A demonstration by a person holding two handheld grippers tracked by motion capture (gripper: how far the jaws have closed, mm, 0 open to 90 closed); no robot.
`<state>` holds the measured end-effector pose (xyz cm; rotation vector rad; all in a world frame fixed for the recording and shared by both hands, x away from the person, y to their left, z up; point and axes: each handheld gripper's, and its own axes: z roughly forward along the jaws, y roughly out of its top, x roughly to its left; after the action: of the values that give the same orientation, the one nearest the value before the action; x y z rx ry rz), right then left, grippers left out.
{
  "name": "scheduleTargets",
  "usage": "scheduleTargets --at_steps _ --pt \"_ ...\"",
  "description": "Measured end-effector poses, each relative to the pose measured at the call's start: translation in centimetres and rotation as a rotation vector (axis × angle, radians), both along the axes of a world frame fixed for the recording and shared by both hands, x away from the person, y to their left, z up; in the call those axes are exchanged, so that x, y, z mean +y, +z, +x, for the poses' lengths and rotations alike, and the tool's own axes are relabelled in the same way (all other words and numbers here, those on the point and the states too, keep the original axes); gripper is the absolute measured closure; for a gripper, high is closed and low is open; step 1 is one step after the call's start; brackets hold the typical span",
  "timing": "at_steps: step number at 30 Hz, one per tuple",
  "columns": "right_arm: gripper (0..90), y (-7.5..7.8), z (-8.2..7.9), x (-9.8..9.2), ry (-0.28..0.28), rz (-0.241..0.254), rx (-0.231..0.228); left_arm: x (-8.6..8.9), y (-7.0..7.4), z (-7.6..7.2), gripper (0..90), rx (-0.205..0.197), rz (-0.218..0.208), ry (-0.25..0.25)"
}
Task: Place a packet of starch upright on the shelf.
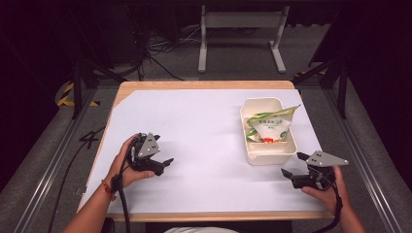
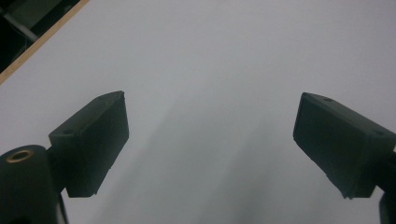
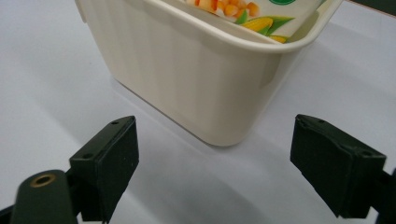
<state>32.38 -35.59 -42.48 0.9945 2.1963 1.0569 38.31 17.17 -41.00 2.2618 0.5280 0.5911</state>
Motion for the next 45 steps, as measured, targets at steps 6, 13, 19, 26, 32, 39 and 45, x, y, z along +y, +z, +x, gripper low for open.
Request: scheduleTargets --at_steps 6,13,19,26,32,39,45 --pt "15.2 0.0 0.0 0.1 0.003 -0.005 -0.001 1.3 -0.4 -0.6 12.2 -0.014 -0.01 0.033" --pt "15.2 0.0 -0.1 0.0 0.003 -0.012 -0.005 3.3 -1.0 -1.5 11.9 0.004 -0.014 0.067" --pt "15.2 0.1 -0.1 0.1 0.006 -0.019 -0.007 4.6 -1.4 -2.1 11.7 0.023 -0.028 0.089" --pt "14.4 0.2 -0.1 0.1 0.001 -0.03 -0.02 5.7 -2.1 -2.7 12.0 0.021 -0.044 0.12" --pt "13.7 0.2 -0.1 0.1 -0.002 -0.044 -0.03 6.8 -2.8 -3.2 10.9 0.063 -0.118 0.152" --pt "13.4 0.3 -0.1 0.1 -0.006 -0.054 -0.043 8.3 -3.5 -4.2 11.2 0.098 -0.213 0.176" --pt "13.1 0.3 0.0 0.1 -0.007 -0.056 -0.047 8.8 -3.9 -4.4 11.0 0.1 -0.265 0.195"
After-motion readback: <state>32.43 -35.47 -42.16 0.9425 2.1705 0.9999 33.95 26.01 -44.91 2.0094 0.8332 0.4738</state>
